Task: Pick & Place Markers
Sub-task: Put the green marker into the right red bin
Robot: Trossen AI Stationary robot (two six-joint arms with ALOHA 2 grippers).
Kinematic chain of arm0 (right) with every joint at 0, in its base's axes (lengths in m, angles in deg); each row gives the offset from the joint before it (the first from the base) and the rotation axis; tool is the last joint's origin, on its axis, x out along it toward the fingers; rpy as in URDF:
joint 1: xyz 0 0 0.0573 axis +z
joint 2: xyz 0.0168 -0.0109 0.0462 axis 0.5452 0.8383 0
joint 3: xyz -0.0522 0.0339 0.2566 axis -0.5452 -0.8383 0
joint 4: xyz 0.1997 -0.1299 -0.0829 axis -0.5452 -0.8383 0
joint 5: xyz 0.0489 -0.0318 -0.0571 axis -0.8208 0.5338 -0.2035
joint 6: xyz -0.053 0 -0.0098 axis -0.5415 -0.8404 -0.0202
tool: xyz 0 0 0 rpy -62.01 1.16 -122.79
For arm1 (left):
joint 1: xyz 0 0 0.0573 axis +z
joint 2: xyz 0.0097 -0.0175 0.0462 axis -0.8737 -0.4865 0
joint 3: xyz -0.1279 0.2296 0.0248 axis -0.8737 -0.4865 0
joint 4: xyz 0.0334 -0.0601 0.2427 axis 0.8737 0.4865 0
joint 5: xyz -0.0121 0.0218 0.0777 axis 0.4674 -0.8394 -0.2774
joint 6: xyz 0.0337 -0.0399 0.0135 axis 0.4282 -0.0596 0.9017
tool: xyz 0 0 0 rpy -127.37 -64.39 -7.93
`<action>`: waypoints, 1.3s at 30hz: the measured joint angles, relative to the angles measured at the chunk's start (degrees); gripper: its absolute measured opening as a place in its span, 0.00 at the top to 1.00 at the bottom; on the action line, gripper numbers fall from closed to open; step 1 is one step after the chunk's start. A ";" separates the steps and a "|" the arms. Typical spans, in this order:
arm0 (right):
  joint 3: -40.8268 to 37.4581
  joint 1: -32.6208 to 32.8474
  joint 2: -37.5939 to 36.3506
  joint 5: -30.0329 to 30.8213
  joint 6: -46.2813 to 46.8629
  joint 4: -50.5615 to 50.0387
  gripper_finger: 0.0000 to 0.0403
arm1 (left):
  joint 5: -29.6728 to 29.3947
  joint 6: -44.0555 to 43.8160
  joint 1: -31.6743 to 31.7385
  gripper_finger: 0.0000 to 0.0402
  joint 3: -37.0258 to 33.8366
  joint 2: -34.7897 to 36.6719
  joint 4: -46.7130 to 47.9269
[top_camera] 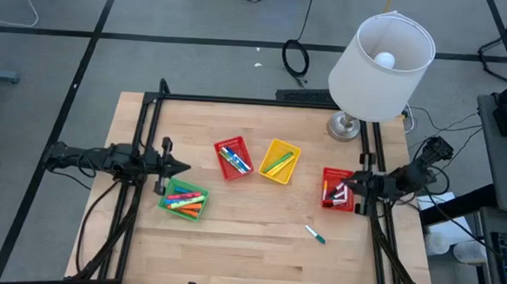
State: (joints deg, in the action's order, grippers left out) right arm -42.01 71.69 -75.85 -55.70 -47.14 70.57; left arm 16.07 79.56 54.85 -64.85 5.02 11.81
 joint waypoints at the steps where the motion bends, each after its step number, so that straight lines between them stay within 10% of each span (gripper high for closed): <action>1: -0.01 0.01 0.00 1.81 0.19 1.33 1.00 | -1.38 0.06 0.00 0.99 0.00 0.00 -0.18; 11: 10.29 0.11 17.34 15.36 9.36 3.73 1.00 | -6.12 -3.83 0.00 0.91 0.00 0.00 -0.27; 20: 47.43 2.32 53.94 23.57 36.38 -38.44 1.00 | -5.23 -4.07 0.00 0.95 0.02 -0.04 -0.01; 31: 95.20 1.90 94.54 6.73 74.40 -90.23 1.00 | -4.68 -5.90 -0.07 0.96 0.02 -0.04 0.10; 39: 96.52 0.57 106.89 -4.73 97.62 -107.79 0.99 | 0.26 -9.02 -0.04 0.90 -0.04 -0.04 0.31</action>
State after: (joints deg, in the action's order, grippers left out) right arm 54.50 72.26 31.03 -60.42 50.48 -37.22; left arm 16.32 70.54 54.81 -64.90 4.98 12.12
